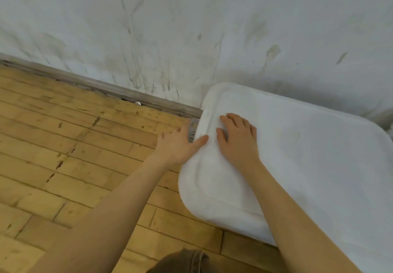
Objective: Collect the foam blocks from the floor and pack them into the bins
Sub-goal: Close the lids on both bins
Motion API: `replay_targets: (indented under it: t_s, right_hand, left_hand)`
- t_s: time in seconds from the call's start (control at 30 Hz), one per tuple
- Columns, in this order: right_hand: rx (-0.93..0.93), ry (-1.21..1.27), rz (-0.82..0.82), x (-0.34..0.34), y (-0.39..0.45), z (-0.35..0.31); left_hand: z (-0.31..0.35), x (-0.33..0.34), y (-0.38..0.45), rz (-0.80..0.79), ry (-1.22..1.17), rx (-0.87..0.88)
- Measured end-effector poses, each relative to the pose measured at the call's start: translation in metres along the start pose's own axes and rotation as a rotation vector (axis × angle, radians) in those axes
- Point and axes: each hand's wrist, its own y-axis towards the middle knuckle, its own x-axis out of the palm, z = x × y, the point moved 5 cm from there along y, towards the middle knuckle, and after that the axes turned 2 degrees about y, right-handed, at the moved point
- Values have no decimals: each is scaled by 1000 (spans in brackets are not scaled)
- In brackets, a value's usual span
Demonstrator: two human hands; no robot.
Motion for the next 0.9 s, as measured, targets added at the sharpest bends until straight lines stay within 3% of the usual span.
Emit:
replay_targets:
  t_s: [0.07,0.23,0.3,0.37,0.47,0.6,0.7,0.8,0.9]
  right_hand:
    - [-7,-4,34,2,-3,0]
    - [-3,29,42,1,-3,4]
    - [6,67,46,-1,-4,4]
    - [3,16,36,-1,-5,2]
    - [14,-86,-84,3,-9,4]
    - [-20,-63,-184,4,-13,12]
    - [-21,-45,-154,2,-12,12]
    - [-15,26,-74,-1,-13,11]
    - [18,142,3,-10,-14,15]
  left_hand:
    - [3,-1,1,34,-24,54]
    - [19,-16,-13,352,13,213]
    - [27,-16,-16,357,-38,262]
    - [30,-13,-13,329,-104,187]
    - [31,-6,-12,328,77,76]
    - [32,-9,-11,333,162,95]
    - [34,-11,-13,338,211,123]
    - [41,-9,-16,394,407,219]
    - [42,-12,-17,400,396,239]
